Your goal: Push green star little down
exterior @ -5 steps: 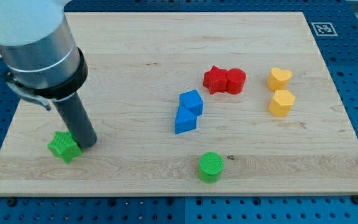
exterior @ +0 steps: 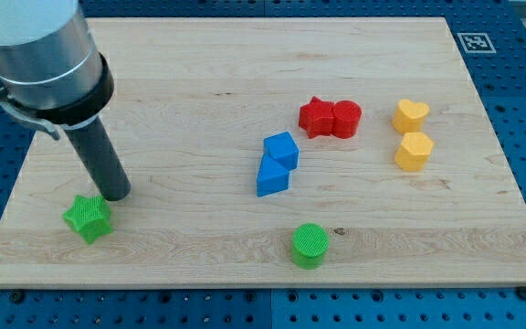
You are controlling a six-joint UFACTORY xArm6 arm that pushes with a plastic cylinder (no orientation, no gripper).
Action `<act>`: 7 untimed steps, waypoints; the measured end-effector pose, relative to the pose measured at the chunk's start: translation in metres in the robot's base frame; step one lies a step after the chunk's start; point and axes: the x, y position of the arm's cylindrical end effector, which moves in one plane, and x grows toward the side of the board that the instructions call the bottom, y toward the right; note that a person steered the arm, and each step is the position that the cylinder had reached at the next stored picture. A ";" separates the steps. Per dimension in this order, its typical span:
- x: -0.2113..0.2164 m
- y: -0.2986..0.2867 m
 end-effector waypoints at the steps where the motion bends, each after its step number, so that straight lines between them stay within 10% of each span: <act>1: 0.011 -0.002; 7: 0.017 0.031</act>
